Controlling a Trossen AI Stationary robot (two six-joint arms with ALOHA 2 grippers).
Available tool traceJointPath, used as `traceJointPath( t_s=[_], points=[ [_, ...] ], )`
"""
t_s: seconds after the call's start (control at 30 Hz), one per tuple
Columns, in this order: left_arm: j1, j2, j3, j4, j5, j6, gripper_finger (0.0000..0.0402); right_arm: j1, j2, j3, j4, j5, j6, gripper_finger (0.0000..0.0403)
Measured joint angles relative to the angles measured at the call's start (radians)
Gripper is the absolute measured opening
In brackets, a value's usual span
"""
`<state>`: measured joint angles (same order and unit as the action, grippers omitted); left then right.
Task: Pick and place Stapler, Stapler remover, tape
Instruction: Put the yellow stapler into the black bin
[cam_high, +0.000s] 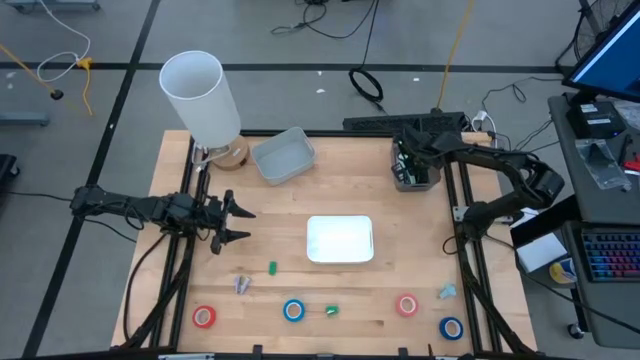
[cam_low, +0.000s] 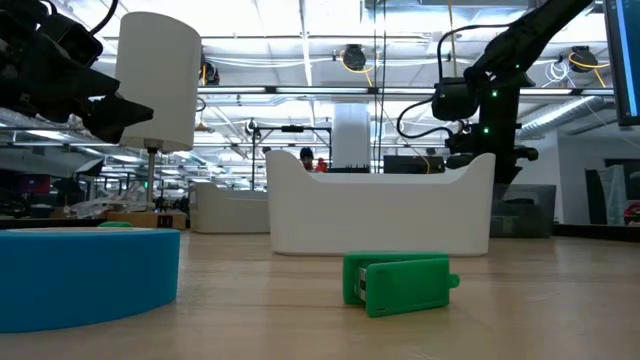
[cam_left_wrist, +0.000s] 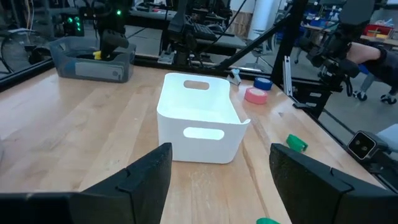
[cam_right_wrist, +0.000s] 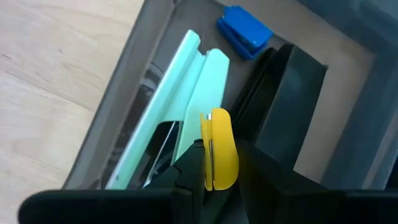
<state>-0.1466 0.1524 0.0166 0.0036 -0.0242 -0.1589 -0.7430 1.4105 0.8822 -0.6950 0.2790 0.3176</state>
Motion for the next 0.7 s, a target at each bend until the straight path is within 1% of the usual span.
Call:
traceJointPath(
  t_s=[0.2,0.53,0.7],
  points=[
    [0.000,0.000,0.000,0.000,0.000,0.000,0.0269,-0.011,-0.001,-0.012,0.007,0.000,0.000,0.0074],
    [0.000,0.000,0.000,0.000,0.000,-0.012,0.0269,-0.011,0.000,-0.013,0.099,0.007,-0.006,0.0115],
    [0.000,0.000,0.000,0.000,0.000,-0.012,0.0269,-0.011,0.000,-0.013,0.108,0.007,-0.008,0.0138]
  ],
)
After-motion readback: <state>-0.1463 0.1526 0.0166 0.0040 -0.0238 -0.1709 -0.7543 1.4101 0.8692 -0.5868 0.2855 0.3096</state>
